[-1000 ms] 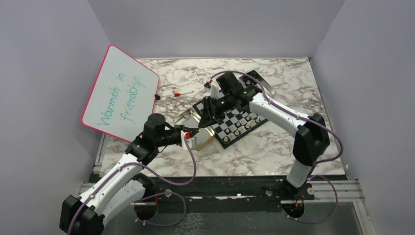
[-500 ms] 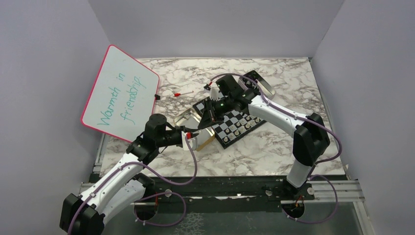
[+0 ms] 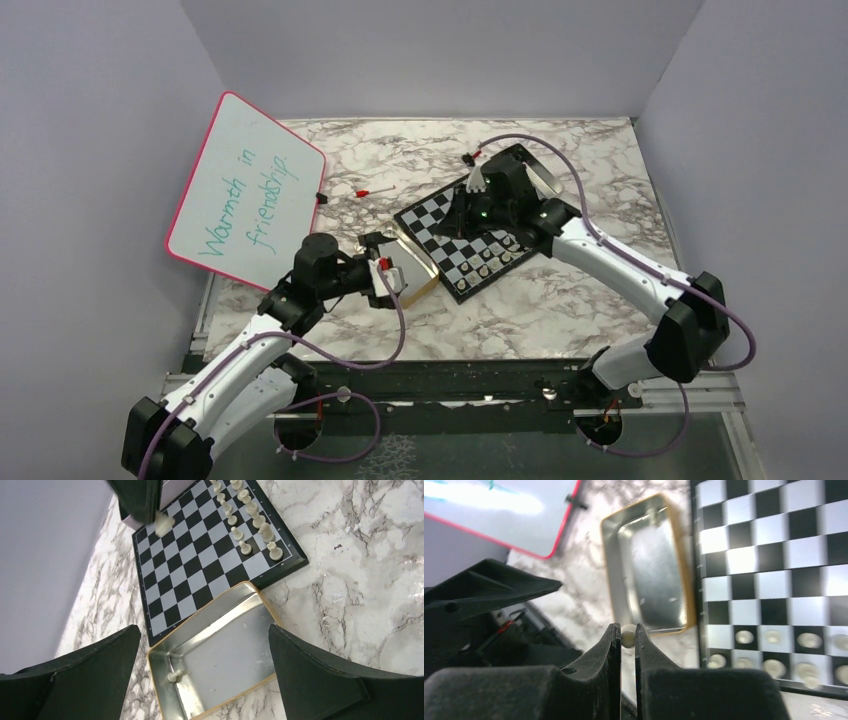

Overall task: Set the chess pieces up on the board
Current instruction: Place the chess piece on the chessboard.

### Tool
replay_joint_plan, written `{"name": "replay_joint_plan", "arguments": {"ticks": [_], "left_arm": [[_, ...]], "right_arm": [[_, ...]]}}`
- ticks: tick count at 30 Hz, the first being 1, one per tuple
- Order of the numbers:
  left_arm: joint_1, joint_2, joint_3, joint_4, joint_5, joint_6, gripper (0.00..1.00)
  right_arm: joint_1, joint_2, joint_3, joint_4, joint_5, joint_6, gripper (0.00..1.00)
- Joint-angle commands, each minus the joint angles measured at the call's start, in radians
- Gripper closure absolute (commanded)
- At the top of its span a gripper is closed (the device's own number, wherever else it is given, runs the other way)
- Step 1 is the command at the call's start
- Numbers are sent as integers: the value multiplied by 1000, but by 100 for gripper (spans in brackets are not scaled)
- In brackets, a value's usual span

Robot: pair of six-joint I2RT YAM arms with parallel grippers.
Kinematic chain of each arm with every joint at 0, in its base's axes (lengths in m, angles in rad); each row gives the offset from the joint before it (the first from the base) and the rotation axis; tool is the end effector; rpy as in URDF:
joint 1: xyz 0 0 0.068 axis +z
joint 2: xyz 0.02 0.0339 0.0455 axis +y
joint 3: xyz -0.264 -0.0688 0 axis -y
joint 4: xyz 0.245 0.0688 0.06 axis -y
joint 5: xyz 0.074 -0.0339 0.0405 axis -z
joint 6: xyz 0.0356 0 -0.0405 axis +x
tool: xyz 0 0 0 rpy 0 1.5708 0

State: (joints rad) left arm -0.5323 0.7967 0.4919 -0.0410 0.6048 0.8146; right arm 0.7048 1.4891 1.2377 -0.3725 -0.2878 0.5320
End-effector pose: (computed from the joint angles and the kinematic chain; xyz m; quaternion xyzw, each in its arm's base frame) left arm 0.1486 -0.1110 0.2510 0.6210 0.5038 -0.1640 0.5776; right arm 0.2513 0.2270 0.3106 -0.1411 0.8719 0.3656 0.2937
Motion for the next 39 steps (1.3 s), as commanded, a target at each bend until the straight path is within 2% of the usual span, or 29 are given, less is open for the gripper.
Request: {"name": "replay_joint_plan", "arguments": {"ticks": [1, 5, 7, 9, 12, 15, 20, 26, 29, 39], "left_arm": [[-3, 13, 58, 75, -114, -270, 1], [-2, 59, 116, 101, -328, -619, 1], [-1, 101, 162, 59, -488, -791, 1], [1, 159, 217, -25, -574, -877, 1], [5, 245, 302, -154, -572, -863, 1], [10, 301, 353, -229, -504, -855, 1], [12, 267, 325, -206, -412, -910, 1], [12, 226, 270, -242, -520, -878, 1], [11, 197, 234, -229, -571, -882, 1], [11, 141, 185, -196, -581, -878, 1]], "right_arm": [[-5, -115, -79, 95, 328, -105, 94], [-7, -213, -170, 151, 513, -211, 96], [-6, -254, -208, 172, 606, -261, 97], [-10, -286, -242, 194, 696, -305, 97], [-36, -310, -295, 206, 770, -342, 96], [-77, -320, -346, 205, 806, -346, 96], [-192, -338, -436, 237, 779, -324, 97], [-325, -296, -495, 305, 677, -285, 97], [-345, -263, -519, 358, 651, -281, 97], [-368, -179, -591, 483, 675, -203, 97]]}}
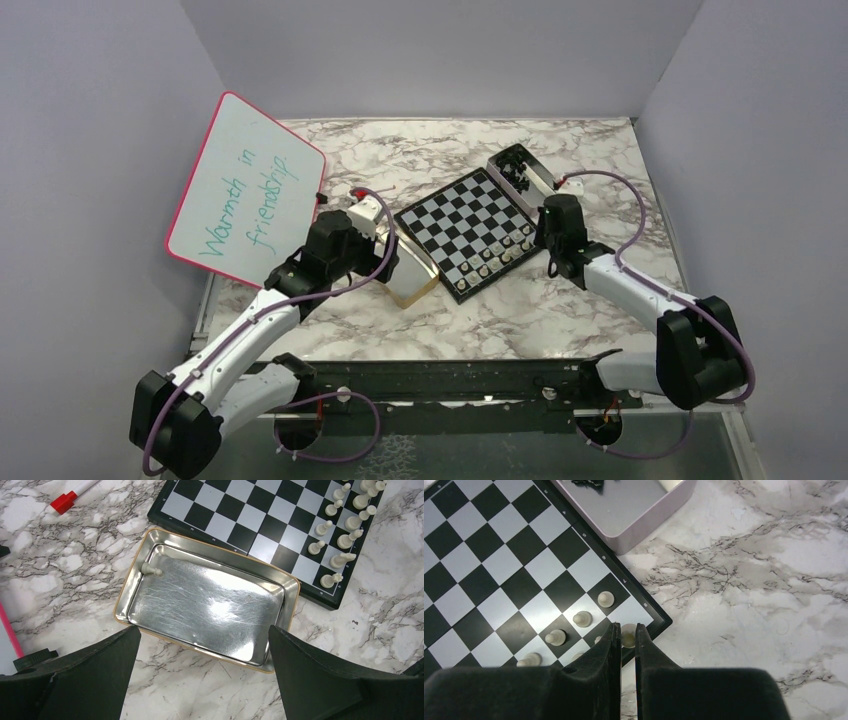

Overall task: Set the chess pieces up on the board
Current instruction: Place the chess piece on the chessboard.

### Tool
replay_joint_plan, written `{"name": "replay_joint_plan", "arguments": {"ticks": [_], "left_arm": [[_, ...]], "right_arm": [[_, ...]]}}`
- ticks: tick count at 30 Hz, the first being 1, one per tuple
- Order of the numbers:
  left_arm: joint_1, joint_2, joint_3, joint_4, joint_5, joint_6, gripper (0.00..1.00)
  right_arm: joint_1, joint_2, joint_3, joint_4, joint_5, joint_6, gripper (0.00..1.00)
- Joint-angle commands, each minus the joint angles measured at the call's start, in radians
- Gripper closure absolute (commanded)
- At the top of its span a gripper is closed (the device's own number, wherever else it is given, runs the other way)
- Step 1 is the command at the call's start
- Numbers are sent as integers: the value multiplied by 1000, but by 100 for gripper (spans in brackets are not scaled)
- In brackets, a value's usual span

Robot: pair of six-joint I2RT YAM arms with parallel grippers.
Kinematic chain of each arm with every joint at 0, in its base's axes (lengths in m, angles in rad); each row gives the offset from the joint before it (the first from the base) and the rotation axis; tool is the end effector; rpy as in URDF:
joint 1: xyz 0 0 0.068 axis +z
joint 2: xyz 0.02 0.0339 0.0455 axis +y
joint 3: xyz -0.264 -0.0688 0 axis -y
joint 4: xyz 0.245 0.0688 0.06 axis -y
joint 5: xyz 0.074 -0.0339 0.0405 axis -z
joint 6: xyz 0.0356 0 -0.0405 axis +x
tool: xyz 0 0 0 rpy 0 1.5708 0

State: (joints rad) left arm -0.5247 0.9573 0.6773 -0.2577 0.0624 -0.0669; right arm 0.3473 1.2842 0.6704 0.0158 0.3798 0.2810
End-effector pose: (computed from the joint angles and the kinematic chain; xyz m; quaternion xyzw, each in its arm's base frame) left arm 0.1842 -0.1092 0.2632 0.2122 0.8429 -0.1698 0.4643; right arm 0.2571 0.0790 0.2144 0.0594 0.8706 -0.0169 0.4881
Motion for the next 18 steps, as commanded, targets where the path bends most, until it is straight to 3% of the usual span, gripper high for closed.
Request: {"name": "replay_joint_plan", "arguments": {"ticks": [1, 18], "left_arm": [[3, -21, 0, 20, -40, 5, 1], [2, -38, -6, 21, -76, 9, 1]], "right_arm": [[-12, 31, -34, 111, 10, 52, 97], [-31, 110, -80, 219, -20, 121, 96]]}}
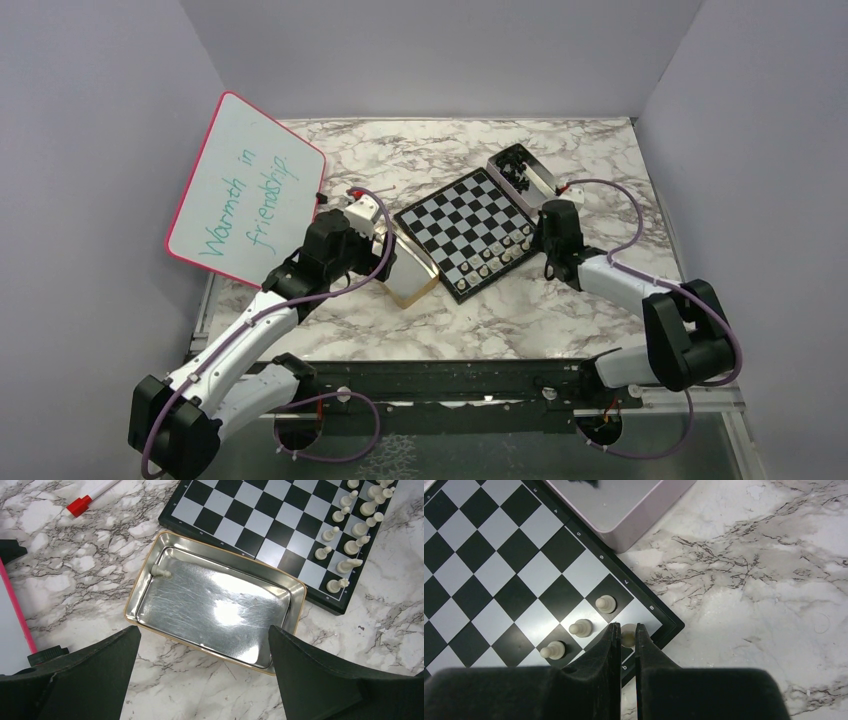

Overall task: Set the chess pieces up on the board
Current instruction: Place the chess piece on the chessboard.

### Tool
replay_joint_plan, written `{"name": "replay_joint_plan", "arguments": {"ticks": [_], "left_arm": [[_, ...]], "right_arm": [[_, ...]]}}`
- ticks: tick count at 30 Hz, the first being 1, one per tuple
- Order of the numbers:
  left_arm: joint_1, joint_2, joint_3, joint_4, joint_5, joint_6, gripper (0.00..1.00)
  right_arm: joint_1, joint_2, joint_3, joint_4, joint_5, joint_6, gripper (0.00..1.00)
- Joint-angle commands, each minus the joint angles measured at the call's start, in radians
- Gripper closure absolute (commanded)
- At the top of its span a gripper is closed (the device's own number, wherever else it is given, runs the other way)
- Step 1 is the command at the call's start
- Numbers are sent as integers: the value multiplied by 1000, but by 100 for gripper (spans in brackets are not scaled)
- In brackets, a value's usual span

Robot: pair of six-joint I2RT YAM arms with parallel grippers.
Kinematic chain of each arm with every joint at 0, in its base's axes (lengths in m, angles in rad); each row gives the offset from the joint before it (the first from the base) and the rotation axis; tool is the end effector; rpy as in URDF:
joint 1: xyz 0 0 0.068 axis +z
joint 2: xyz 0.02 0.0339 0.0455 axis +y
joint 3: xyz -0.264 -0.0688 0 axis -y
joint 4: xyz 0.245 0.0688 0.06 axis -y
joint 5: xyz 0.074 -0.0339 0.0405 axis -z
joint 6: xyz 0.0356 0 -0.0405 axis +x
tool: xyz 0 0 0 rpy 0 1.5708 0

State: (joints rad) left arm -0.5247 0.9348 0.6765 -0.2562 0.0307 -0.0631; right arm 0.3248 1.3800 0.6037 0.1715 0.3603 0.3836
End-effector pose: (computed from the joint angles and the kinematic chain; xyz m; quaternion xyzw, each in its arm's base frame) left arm 0.1819 -0.1065 0.2674 0.2051 0.8390 -0.1587 0.4784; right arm 0.2647 0.0759 0.1828 0.1088 0.8685 0.0096 0.4836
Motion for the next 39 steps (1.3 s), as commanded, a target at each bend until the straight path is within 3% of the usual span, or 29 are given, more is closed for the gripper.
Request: {"name": "replay_joint_plan", "arguments": {"ticks": [1, 39], "left_arm": [[2, -17, -5, 21, -45, 5, 1], [2, 1, -3, 25, -32, 15, 1]], "right_arm": [[-9, 14, -17, 68, 4, 20, 96], [-10, 109, 5, 82, 35, 30, 93]]}}
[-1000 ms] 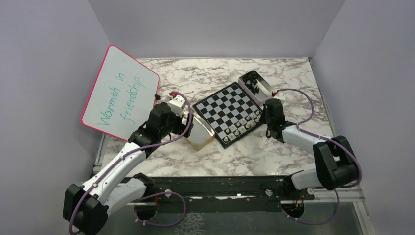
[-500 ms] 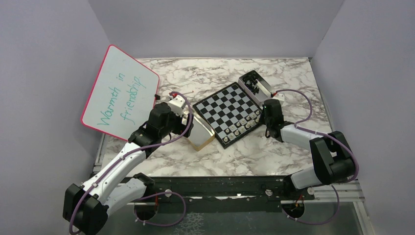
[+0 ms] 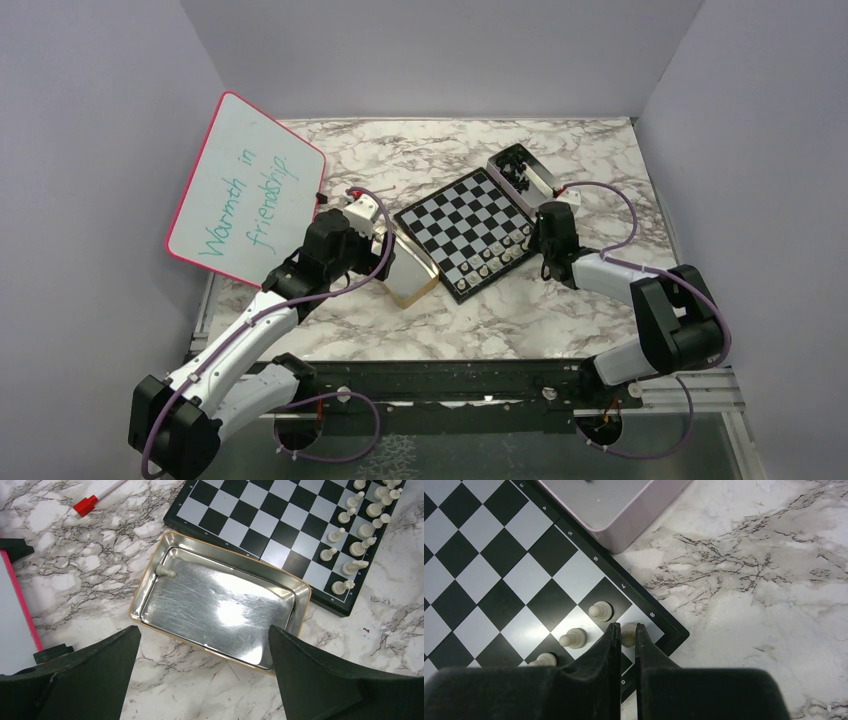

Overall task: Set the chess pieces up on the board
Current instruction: Place the chess piece on the chessboard.

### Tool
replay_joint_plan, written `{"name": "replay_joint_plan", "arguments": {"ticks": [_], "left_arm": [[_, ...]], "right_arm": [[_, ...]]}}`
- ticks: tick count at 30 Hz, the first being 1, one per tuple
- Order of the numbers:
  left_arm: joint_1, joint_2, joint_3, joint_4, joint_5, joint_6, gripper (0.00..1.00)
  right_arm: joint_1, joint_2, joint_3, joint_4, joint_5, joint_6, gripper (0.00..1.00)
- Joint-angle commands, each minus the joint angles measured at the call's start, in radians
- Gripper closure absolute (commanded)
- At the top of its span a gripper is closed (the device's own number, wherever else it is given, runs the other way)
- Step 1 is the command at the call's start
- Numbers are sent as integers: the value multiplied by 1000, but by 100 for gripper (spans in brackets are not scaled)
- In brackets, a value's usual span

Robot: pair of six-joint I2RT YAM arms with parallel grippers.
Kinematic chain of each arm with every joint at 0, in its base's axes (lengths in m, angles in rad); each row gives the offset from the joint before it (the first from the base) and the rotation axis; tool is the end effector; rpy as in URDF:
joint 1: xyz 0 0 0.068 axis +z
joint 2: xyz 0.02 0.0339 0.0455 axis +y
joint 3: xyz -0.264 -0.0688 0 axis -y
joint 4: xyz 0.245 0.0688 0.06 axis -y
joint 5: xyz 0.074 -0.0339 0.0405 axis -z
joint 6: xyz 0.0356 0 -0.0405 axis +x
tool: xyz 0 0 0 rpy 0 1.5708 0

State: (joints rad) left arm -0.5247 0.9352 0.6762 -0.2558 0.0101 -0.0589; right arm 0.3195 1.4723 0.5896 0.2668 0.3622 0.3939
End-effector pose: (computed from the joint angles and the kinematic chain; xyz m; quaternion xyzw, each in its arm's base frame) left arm 0.1823 -0.1059 0.2672 0.2018 0.8399 -0.1491 0.4812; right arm 0.2732 0.0771 0.1631 0.1152 0.8700 0.0079 0.4794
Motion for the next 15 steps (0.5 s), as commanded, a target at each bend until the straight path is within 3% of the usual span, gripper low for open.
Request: {"name": "replay_joint_plan", "arguments": {"ticks": [1, 10, 15], "left_arm": [[2, 3, -3, 24, -12, 11, 1], [2, 2, -2, 24, -12, 14, 1], [2, 3, -1, 24, -12, 14, 1]], "right_arm": [[-5, 19, 22, -15, 33, 20, 92], [-4, 24, 38, -46, 44, 28, 80], [-4, 15, 44, -51, 30, 24, 78]]}}
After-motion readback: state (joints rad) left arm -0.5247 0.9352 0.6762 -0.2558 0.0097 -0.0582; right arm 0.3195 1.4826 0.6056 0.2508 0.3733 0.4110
